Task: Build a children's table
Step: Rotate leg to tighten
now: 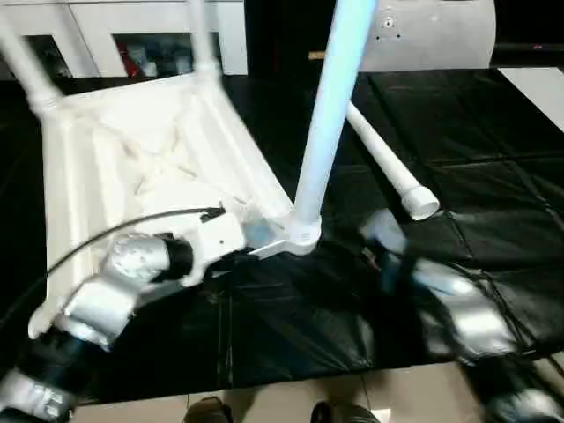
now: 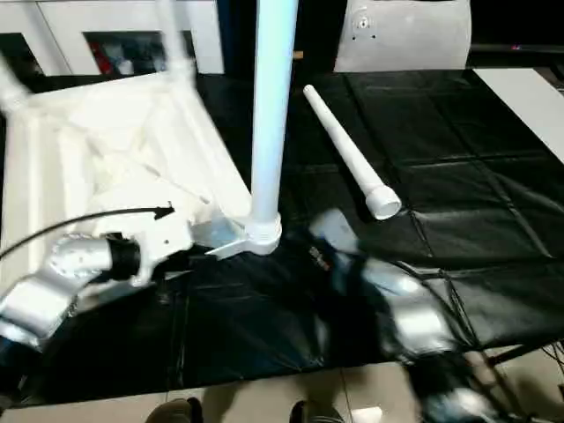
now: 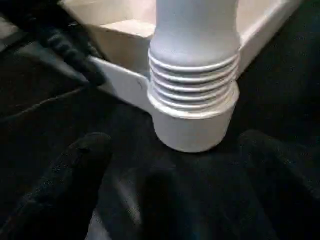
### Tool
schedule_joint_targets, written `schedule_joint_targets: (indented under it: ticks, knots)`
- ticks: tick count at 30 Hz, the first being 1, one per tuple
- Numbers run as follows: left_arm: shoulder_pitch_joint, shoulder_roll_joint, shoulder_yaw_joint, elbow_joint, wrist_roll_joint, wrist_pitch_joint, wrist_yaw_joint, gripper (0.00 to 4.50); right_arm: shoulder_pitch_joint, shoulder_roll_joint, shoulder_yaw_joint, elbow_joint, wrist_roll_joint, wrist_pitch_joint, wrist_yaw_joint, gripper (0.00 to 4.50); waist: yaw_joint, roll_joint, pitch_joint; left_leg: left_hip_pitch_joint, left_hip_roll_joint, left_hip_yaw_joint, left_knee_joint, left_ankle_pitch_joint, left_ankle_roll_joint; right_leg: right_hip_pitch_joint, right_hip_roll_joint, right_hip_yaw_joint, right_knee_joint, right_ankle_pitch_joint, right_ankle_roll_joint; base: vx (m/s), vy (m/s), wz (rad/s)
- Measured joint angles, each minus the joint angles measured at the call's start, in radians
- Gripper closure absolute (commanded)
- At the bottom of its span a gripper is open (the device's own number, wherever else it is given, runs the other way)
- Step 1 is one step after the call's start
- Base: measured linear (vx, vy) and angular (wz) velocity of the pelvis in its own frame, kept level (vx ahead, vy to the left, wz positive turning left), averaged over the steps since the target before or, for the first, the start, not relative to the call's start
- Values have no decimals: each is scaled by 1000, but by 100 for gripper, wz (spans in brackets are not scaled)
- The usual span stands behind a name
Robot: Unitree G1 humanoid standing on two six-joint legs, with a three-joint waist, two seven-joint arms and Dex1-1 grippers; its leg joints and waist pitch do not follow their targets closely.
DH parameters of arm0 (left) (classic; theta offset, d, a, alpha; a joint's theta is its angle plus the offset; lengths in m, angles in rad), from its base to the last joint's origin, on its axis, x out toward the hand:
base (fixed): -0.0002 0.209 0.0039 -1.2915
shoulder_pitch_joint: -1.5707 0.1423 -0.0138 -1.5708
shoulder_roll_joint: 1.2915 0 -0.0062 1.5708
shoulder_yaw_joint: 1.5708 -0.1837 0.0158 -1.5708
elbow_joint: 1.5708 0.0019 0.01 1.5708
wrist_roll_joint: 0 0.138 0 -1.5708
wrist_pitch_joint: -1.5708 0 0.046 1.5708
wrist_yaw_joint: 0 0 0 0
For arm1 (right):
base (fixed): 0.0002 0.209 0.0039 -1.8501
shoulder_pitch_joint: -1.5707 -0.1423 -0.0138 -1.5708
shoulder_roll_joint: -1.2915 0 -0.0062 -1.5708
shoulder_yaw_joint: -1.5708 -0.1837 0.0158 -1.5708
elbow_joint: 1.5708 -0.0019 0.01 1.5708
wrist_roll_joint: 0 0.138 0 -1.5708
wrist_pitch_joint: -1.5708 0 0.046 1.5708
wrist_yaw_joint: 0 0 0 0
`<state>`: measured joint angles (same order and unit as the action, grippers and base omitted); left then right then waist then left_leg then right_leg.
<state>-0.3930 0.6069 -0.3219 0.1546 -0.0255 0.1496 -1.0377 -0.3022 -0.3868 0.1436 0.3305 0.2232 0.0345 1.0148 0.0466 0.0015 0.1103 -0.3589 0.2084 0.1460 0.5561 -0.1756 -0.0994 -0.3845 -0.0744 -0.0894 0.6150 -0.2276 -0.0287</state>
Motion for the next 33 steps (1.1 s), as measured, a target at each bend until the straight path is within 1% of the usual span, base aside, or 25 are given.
schedule_joint_targets:
  ticks: [2,4,7,13,16,17,20,22,24,25,26,28,31,33]
  knots:
    - [-8,10,-3,22,-12,-30,-56,450,-9,-34,-12,-38,15,8,38,6,7,0,0,0,0,0,2,0,1,0,0,0,0,0,0,0,0,0]
    - [-14,12,-13,39,-20,-59,-104,450,-19,-45,-13,-65,20,18,60,6,16,1,-1,0,0,0,5,-2,3,0,-1,0,1,0,0,0,0,0]
    - [-35,13,-44,52,-21,-91,-153,450,-34,-52,10,-76,17,27,82,6,27,2,-2,-3,0,0,9,-3,5,0,-2,0,2,0,0,0,0,0]
    - [-83,-3,-70,125,-16,-162,-209,450,-56,-61,57,-84,7,45,133,6,43,2,-2,-6,0,0,16,-5,8,0,-3,1,5,1,0,0,0,0]
    - [-92,-8,-70,141,-13,-177,-224,450,-61,-59,69,-78,4,53,156,6,45,2,-2,-6,0,0,17,-5,8,0,-3,1,6,1,0,0,0,0]
    - [-98,-9,-71,149,-11,-180,-228,450,-72,-58,74,-71,2,56,163,22,44,2,-2,-6,0,0,18,-5,8,0,-3,1,8,1,0,0,0,0]
    - [-111,-11,-79,168,-7,-194,-233,450,-107,-53,83,-51,1,62,171,22,46,2,-2,-6,0,0,21,-5,8,-1,-3,1,11,1,0,0,0,0]
    - [-111,-11,-80,172,-7,-203,-238,450,-119,-50,83,-36,1,63,174,56,46,2,-2,-7,0,0,23,-5,8,-1,-4,1,13,1,0,0,0,0]
    - [-113,-12,-81,176,-7,-207,-243,450,-122,-48,85,-31,1,64,185,60,46,2,-2,-7,0,0,24,-5,8,-1,-4,1,13,1,0,0,0,0]
    - [-115,-12,-82,178,-7,-209,-244,450,-123,-47,87,-28,2,64,191,75,46,2,-2,-7,0,0,24,-5,8,-1,-4,1,14,1,0,0,0,0]
    - [-115,-12,-83,180,-7,-211,-244,450,-126,-47,90,-22,2,65,193,75,46,2,-2,-7,0,0,25,-5,8,-1,-4,1,14,1,0,0,0,0]
    - [-118,-13,-83,190,-7,-221,-247,450,-137,-48,99,-1,2,74,210,99,46,2,-2,-7,0,0,26,-5,8,-1,-4,1,15,1,0,0,0,0]
    - [-121,-15,-83,198,-7,-226,-251,450,-142,-47,102,15,2,80,227,112,46,2,-2,-7,0,0,26,-5,8,-1,-4,1,15,1,0,0,0,0]
    - [-122,-15,-82,201,-7,-229,-252,450,-148,-47,102,30,2,85,234,139,46,2,-2,-7,0,0,27,-5,8,-1,-4,1,16,1,0,0,0,0]
